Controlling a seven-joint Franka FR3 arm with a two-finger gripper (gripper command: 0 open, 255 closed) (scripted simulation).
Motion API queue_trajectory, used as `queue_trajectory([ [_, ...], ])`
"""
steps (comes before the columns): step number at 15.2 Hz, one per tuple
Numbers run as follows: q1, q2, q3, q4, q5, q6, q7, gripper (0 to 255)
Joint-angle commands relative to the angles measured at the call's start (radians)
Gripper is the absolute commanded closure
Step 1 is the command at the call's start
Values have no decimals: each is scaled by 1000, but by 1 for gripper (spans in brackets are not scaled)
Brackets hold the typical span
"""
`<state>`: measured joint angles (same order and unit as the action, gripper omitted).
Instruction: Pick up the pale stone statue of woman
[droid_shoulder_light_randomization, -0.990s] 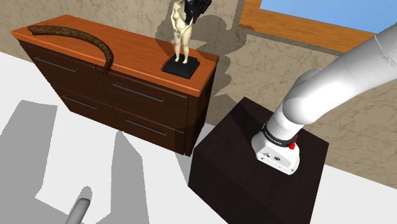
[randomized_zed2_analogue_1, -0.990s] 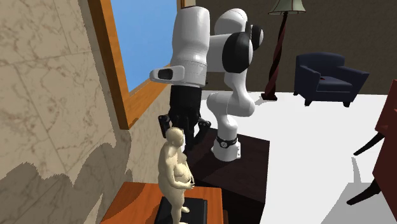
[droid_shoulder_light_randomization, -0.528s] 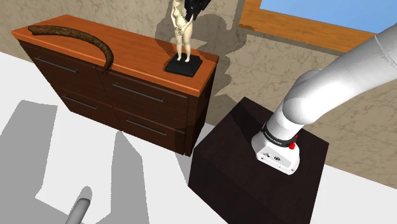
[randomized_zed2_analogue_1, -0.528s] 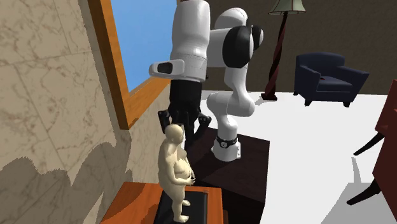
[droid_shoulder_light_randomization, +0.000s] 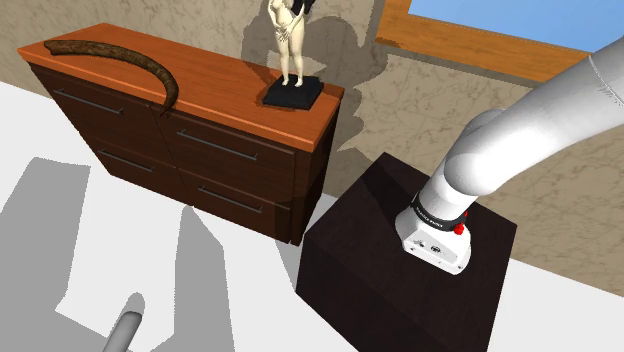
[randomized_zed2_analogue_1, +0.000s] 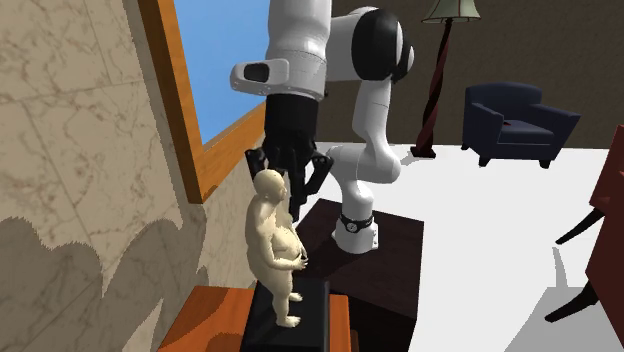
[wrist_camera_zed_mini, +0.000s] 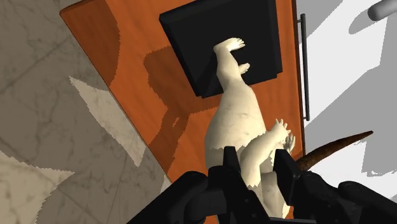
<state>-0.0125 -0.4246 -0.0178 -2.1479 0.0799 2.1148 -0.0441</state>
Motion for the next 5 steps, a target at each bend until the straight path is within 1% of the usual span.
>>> queue_trajectory([
  [1, -1, 2, -1, 29, -1, -26, 0, 255],
  [3, -1, 5, -1, 59, -2, -52, 2, 255],
  [5, -1, 5, -1, 61, -2, -54, 3, 255],
])
